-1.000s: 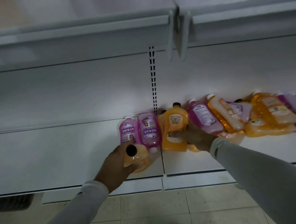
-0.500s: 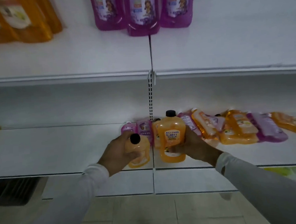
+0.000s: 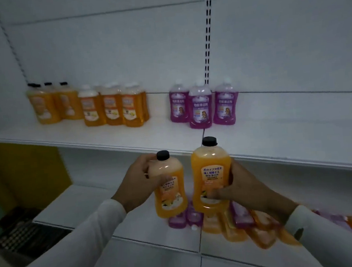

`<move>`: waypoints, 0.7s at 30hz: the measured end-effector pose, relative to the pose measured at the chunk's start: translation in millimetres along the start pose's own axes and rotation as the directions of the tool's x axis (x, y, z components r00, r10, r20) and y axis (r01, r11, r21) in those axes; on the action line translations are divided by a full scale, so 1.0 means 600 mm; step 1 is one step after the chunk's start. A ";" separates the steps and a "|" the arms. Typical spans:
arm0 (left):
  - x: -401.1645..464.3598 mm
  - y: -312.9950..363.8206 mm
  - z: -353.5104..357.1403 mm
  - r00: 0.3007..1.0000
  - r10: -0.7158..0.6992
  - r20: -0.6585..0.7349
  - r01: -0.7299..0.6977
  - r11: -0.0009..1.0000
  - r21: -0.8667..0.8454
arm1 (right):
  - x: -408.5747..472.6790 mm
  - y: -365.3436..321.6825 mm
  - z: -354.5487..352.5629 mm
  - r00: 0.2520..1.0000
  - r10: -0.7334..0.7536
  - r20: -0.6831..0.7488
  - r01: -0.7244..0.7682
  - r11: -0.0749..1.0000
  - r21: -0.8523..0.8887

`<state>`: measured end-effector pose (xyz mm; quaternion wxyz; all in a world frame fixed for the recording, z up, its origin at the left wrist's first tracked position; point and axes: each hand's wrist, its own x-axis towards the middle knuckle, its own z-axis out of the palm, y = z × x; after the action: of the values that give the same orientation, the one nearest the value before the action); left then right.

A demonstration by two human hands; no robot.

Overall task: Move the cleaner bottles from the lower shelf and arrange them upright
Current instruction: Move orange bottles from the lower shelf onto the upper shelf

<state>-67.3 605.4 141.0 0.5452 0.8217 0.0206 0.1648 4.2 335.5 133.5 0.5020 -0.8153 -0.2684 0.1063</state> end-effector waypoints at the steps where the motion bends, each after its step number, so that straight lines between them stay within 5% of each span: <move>1: 0.000 0.014 -0.017 0.999 0.004 -0.036 -0.005 1.000 -0.016 | 0.008 -0.028 -0.005 1.000 -0.022 -0.005 0.022 1.000 -0.003; 9: 0.021 0.058 -0.189 0.963 0.040 -0.267 -0.084 0.984 -0.158 | 0.123 -0.211 0.042 0.978 -0.206 -0.033 0.204 0.977 -0.066; 21: 0.067 -0.022 -0.604 0.886 0.061 -0.460 -0.115 0.989 -0.089 | 0.392 -0.425 0.364 0.950 -0.311 0.023 0.311 0.950 -0.014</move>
<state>-133.9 941.6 266.1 0.5631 0.7275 0.1013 0.3786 19.0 719.9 276.1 0.5026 -0.7659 -0.3996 0.0322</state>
